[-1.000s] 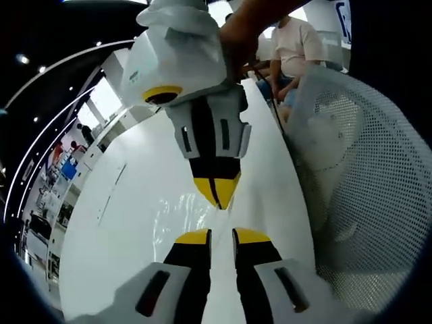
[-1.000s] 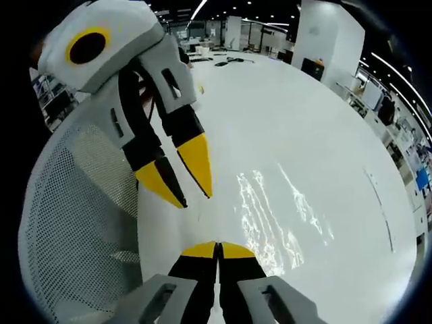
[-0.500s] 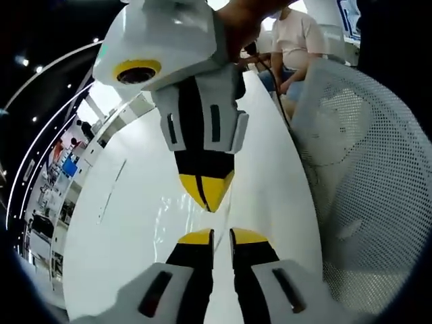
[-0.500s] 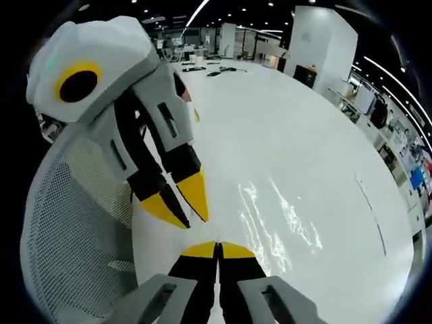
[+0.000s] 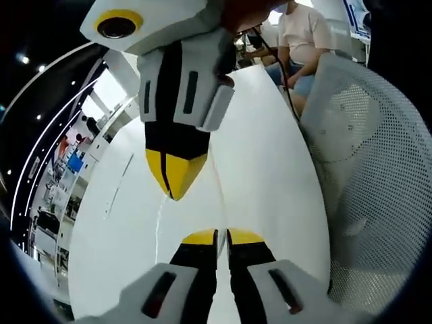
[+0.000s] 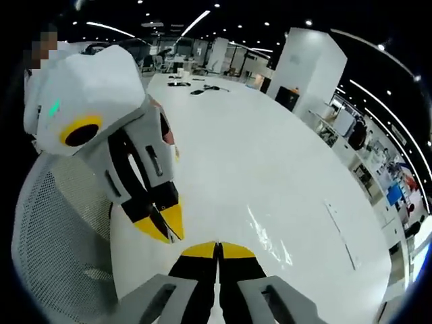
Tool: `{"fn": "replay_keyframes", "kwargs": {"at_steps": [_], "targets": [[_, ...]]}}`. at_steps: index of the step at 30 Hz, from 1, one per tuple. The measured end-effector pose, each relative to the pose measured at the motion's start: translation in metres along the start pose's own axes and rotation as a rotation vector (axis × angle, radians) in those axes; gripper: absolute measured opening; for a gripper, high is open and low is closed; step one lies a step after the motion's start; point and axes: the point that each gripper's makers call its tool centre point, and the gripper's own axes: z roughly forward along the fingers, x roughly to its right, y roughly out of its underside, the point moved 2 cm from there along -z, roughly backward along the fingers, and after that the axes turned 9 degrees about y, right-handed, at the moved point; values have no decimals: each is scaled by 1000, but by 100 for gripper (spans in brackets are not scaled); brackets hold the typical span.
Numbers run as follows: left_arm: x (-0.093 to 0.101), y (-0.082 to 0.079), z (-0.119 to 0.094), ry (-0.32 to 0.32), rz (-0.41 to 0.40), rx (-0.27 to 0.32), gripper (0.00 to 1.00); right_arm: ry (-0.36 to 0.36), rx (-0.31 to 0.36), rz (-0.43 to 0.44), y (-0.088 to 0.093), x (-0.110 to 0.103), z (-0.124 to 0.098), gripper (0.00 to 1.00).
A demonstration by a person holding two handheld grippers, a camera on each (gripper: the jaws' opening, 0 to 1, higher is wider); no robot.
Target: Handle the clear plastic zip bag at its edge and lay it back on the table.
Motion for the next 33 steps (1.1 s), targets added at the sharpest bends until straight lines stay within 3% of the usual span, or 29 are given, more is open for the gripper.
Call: {"fn": "replay_keyframes", "kwargs": {"at_steps": [8, 20, 27, 33], "targets": [[-8, -8, -6, -44, 20, -19, 2, 86, 33, 4, -11, 20, -8, 0], [-12, -18, -10, -62, -8, 12, 0, 178, 57, 14, -24, 49, -19, 0], [-20, -22, -17, -109, -19, 25, 0, 197, 76, -11, -30, 51, -23, 0], [-22, -14, -17, -112, -45, 17, 0, 187, 66, -69, -18, 43, -16, 0]]}}
